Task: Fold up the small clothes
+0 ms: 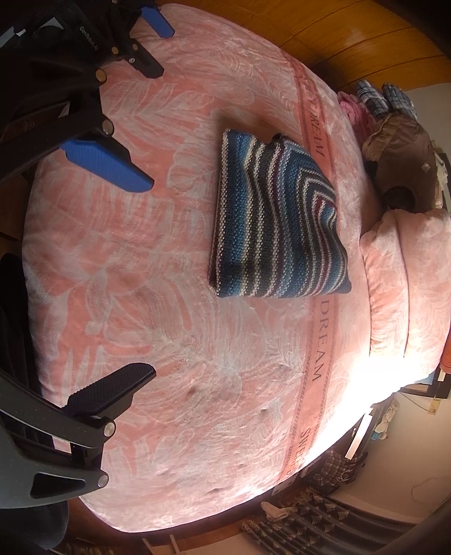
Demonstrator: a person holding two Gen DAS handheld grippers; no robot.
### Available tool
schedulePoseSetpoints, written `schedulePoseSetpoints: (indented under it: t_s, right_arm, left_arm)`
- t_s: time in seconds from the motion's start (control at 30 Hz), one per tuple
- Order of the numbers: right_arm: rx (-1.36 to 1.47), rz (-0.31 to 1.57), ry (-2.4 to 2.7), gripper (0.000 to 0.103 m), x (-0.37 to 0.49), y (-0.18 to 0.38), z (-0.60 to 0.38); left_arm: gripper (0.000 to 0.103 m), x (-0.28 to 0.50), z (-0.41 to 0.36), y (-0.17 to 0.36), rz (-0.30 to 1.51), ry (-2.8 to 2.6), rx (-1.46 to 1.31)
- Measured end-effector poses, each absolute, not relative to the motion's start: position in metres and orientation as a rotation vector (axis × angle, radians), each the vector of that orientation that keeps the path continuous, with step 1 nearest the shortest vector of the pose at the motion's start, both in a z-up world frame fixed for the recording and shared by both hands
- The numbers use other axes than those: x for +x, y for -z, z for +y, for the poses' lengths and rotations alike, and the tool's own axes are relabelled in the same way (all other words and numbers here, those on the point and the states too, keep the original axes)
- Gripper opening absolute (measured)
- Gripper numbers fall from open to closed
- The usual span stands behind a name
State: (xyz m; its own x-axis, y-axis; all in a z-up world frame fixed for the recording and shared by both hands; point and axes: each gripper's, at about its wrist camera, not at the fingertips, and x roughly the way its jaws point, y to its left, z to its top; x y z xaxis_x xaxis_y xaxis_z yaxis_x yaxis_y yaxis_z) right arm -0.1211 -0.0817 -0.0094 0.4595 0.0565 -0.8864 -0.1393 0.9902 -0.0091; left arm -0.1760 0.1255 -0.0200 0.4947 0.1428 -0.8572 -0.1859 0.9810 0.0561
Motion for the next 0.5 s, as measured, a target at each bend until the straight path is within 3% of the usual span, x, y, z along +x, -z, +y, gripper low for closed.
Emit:
schedulePoseSetpoints:
  t_s: [0.5]
  right_arm:
    - [-0.083,1.085,-0.096,0.099,-0.1191,0.0093,-0.0882]
  left_arm:
    - [0.092,-0.1753,0.1269,0.0215,1.025,-0.197,-0.034]
